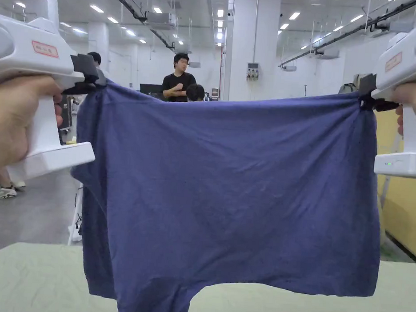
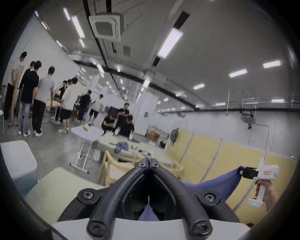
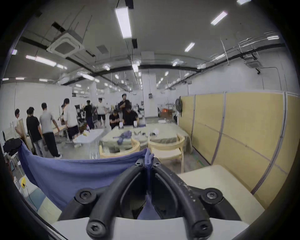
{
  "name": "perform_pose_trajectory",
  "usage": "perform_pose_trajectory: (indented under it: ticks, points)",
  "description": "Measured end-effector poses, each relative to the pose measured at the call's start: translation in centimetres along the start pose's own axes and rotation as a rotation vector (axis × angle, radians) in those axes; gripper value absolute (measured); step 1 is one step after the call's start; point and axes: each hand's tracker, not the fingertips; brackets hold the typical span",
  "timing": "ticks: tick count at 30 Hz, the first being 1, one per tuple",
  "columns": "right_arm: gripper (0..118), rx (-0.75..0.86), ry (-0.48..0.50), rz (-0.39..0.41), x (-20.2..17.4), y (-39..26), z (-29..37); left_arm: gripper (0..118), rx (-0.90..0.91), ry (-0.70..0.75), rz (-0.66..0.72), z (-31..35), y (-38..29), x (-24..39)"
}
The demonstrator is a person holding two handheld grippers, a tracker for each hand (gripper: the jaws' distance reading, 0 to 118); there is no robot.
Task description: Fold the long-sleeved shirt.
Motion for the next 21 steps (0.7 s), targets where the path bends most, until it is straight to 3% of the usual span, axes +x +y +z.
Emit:
perform_pose_trajectory:
  ticks: [4,6,10,13,15,19,21]
  points:
    - [6,-0.186,0.003,0.034,0.3,-11.8,-6.6,0,-0.166,-0.01,0.018,-3.1,-11.7,-3.1]
    - [6,-0.318,-0.013,0.061,0.3,-17.7,-9.2,0,-0.267,0.056,0.018,-4.5,-17.5,-4.4]
    - [6,-0.424,0.0,0.034,0.7,-25.6,-10.6,0,-0.379,0.101,0.1,-4.7,-25.1,-6.2]
    - [6,-0.467,-0.021,0.048,1.4,-28.8,-9.7,0,-0.403,0.092,0.106,-3.1,-27.9,-6.4]
    - [6,-0.489,-0.018,0.016,2.7,-30.7,-8.2,0,-0.417,0.074,0.09,-1.1,-28.9,-6.4]
    - [6,-0.516,0.009,-0.015,4.9,-33.7,-2.9,0,-0.462,0.025,0.092,4.5,-30.1,-5.9]
    - [6,-0.531,0.039,0.004,5.9,-35.2,0.6,0,-0.494,0.041,0.027,8.0,-31.0,-5.0]
